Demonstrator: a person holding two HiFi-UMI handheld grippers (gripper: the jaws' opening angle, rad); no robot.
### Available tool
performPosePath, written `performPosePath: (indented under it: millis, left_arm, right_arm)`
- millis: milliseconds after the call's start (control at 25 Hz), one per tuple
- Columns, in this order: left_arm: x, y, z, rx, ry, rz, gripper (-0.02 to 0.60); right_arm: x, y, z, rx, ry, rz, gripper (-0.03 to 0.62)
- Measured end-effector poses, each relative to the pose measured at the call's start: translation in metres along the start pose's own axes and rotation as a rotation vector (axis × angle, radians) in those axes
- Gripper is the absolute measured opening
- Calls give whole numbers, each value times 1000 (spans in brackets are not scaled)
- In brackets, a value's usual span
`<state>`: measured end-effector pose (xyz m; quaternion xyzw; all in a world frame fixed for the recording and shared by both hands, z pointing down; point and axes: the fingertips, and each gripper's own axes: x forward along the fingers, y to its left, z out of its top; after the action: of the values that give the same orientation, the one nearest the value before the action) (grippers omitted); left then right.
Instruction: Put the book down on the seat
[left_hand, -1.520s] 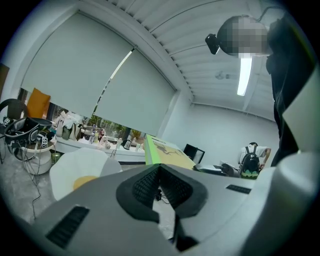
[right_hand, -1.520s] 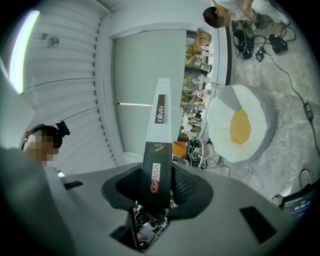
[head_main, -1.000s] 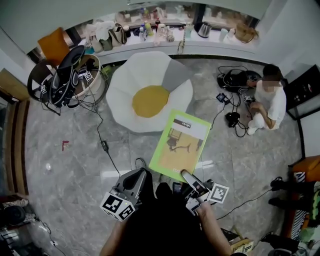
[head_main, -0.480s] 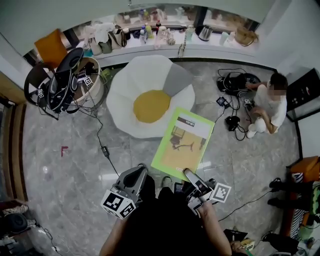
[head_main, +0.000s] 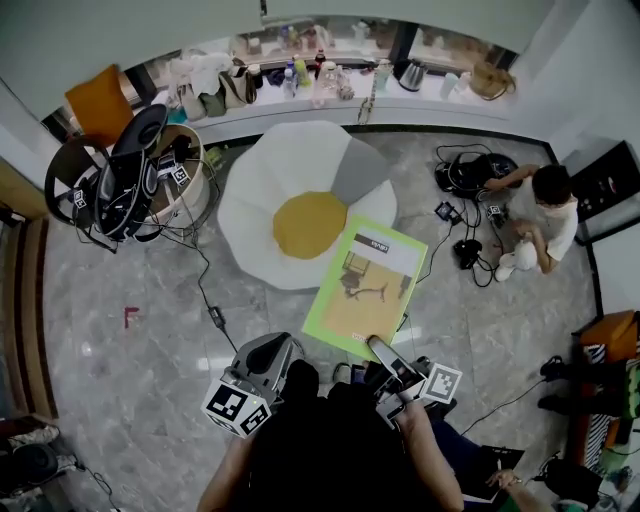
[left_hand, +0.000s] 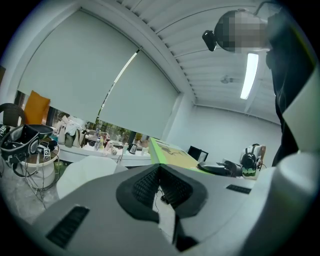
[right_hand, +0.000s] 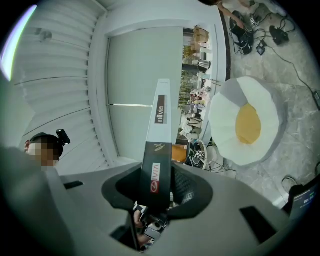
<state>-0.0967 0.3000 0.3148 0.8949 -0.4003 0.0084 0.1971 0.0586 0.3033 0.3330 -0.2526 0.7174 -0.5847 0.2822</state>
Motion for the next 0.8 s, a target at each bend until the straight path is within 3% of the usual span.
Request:
performPosePath:
  millis: [280, 800]
  left_arm:
    - [-16, 58, 25, -16, 18, -43, 12]
    - [-17, 88, 22, -22, 47, -81, 12]
  right_arm:
    - [62, 4, -17, 8, -31, -42, 150]
    - [72, 0, -21, -2, -88, -75, 150]
